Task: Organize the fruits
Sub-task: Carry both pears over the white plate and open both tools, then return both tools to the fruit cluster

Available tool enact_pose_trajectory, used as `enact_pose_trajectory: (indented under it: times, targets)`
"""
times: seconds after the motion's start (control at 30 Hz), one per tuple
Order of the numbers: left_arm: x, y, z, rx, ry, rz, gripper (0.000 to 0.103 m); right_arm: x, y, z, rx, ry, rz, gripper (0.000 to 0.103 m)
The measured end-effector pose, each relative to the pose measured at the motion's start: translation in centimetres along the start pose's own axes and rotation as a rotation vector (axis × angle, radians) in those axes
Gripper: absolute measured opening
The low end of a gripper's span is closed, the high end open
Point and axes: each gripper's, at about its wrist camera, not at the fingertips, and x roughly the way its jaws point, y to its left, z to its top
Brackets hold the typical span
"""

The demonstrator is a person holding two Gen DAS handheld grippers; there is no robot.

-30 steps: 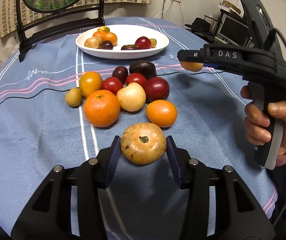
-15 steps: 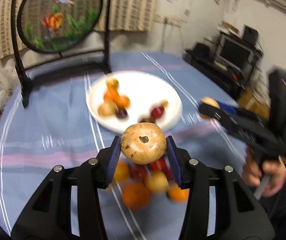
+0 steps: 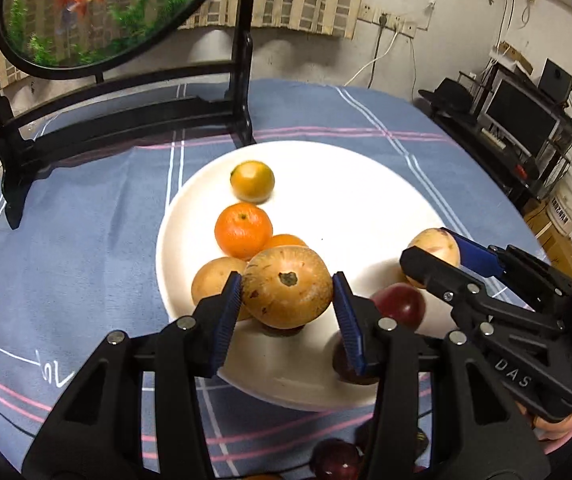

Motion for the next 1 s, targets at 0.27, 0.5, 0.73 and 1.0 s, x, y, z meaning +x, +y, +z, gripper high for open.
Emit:
enact_pose_trajectory:
  times: [0.27,0.5,0.73,1.0]
  targets:
    - [-2.6,0.5,-0.2,-0.012,-0.085,0.085,0.083,-0.7,0.1,-0.4,0.005,0.009,0.015,0.063]
    - [-8.0,-0.2,-2.1,-0.003,-0.132,0.140,0.090,-5.0,1.3,-1.4,-0.001,-0.028,0.019,0.063]
    - [-12.7,-0.8,-8.5,-0.007,-0.123,0.174,0.096,-10.1,3.3,-5.5,-0.014,-0.055,0.016,0.063]
    - [-14.1,0.0,-17.3,-0.034,-0.145,0.204,0.099,-11.9,5.2,-10.4,-0.094,0.039,0.042,0.063]
